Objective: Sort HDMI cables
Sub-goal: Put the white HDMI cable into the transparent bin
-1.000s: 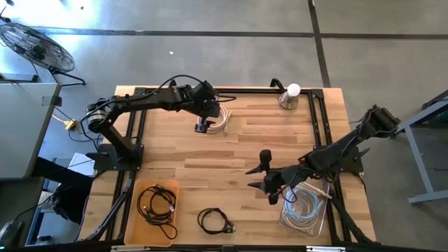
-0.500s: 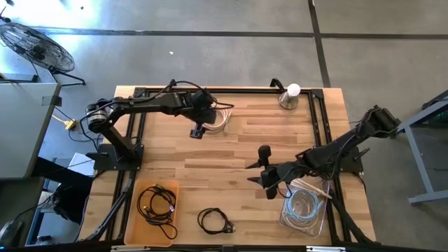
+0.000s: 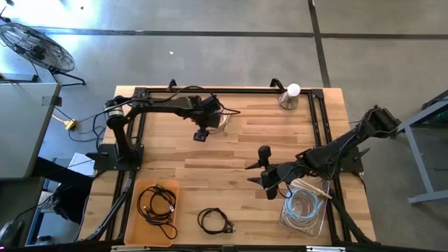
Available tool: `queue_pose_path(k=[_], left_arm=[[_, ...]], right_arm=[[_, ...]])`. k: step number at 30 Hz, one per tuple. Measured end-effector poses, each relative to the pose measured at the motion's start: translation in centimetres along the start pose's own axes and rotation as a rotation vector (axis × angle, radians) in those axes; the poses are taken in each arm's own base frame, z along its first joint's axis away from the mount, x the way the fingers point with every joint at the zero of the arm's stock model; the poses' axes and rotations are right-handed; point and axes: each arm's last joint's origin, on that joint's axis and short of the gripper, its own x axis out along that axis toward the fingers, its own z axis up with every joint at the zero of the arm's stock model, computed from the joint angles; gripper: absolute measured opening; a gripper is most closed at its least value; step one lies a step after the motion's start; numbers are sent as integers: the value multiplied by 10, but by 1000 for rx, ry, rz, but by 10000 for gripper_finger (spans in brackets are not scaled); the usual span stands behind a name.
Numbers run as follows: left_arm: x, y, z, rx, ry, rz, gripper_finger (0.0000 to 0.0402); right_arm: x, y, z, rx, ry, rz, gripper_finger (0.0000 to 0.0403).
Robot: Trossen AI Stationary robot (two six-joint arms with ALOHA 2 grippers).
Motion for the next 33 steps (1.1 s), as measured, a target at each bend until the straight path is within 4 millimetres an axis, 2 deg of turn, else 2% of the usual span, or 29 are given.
queue_pose_path(k=[8,16,22,26,32,33], left_arm=[[11,7,9,-1,20,-12,283],[30,4,4,11,87,-64,283],[40,7,0,3,43,-147,267],[49,16,-9,-54,-1,-245,203],[60,25,-20,-102,0,-277,39],[60,25,-20,-102,-1,-279,25]], right_arm=[[0,0,-1,-5,14,7,188],[0,2,-5,16,44,23,188],[0,2,-5,39,51,25,188],[0,3,-5,40,45,53,188],[0,3,-5,40,43,66,188],[0,3,-5,40,43,66,188]])
